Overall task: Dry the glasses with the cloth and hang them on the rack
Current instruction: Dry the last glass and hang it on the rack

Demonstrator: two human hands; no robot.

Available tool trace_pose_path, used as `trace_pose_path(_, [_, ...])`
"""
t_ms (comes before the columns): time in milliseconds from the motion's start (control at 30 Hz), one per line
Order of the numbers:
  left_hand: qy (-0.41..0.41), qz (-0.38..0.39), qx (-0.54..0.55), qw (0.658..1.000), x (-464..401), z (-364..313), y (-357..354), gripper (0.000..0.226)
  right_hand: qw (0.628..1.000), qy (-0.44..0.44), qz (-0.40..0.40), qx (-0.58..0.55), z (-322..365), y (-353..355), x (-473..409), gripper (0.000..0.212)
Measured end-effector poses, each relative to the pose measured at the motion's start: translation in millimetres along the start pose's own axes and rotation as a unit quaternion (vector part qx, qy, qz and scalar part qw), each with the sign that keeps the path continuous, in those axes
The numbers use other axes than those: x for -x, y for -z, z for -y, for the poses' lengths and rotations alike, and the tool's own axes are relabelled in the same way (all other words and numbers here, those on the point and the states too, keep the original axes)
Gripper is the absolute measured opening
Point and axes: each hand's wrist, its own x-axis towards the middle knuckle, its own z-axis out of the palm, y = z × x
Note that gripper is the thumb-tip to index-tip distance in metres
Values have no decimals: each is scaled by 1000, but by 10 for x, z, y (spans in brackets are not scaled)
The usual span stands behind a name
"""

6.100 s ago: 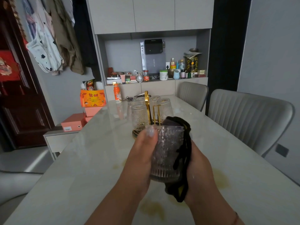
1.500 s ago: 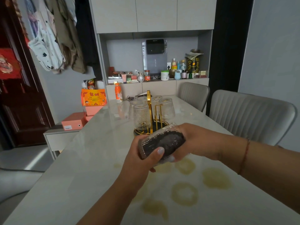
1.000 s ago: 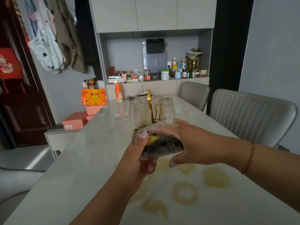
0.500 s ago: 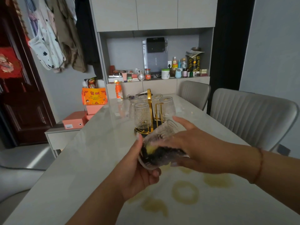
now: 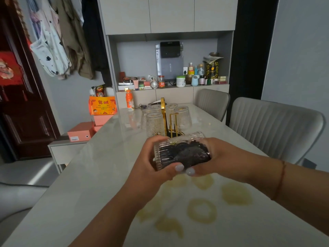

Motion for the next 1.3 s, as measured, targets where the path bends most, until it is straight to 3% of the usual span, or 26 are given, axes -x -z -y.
trace_pose_path(100, [88, 25, 77, 993, 3, 1, -15, 78, 986, 50, -14, 160, 20, 21, -12, 33])
trace_pose_path(133, [128, 45, 139, 981, 17, -11, -27, 79, 960, 77, -17, 269, 1, 25, -19, 31])
trace_pose_path(233, [211, 57, 260, 940, 56, -45, -53, 54, 831, 150, -15, 535, -106, 30, -24, 35])
trace_pose_path(267, [208, 53, 270, 939, 64, -39, -54, 54, 799, 144, -15, 583, -109, 24, -28, 41])
trace_pose_path(333, [153, 43, 259, 953, 61, -18, -50, 75, 764, 112, -8, 635, -90, -6, -42, 57])
trace_pose_path(367, [122, 40, 241, 962, 56, -20, -42, 83, 775, 100, -2, 624, -54, -32, -42, 63])
trace_pose_path(433, [83, 30, 201, 976, 59, -9, -26, 81, 856, 97, -6, 507, -10, -47, -51, 67])
trace_pose_path(500, [53, 10, 145, 988, 62, 7, -20, 68, 964, 62, 12, 260, 63, -20, -39, 58])
trace_pose_path(567, [12, 1, 99, 995, 79, 44, -17, 58, 997, 2, 66, 47, 50, 13, -19, 47])
trace_pose_path(667, [0, 0, 70, 998, 88, 89, -16, 64, 996, -33, 42, -77, -118, -40, -19, 39])
trace_pose_path(767, [52, -1, 24, 998, 74, 106, -1, 72, 991, -65, -40, -109, -276, -110, -52, 42])
trace_pose_path(867, [74, -35, -158, 984, 66, 56, 23, 93, 989, -79, -82, -97, -337, -123, -62, 41])
trace_pose_path(933, [40, -23, -371, 928, 66, -15, -17, 113, 991, -79, -78, -74, -334, -143, -64, 40])
trace_pose_path(1000, [-5, -1, -513, 858, 57, -57, -89, 106, 993, -79, -86, -34, -278, -183, -66, 40])
trace_pose_path(1033, [-22, -3, -538, 843, 57, -62, -105, 94, 993, -75, -94, -9, -244, -198, -66, 39])
trace_pose_path(1133, [-65, -44, -533, 843, 59, -23, -90, 68, 988, -58, -134, 57, -126, -178, -31, 33])
trace_pose_path(1300, [-157, -125, -525, 827, 85, 78, -51, 70, 979, -41, -189, 68, 123, -101, 101, 21])
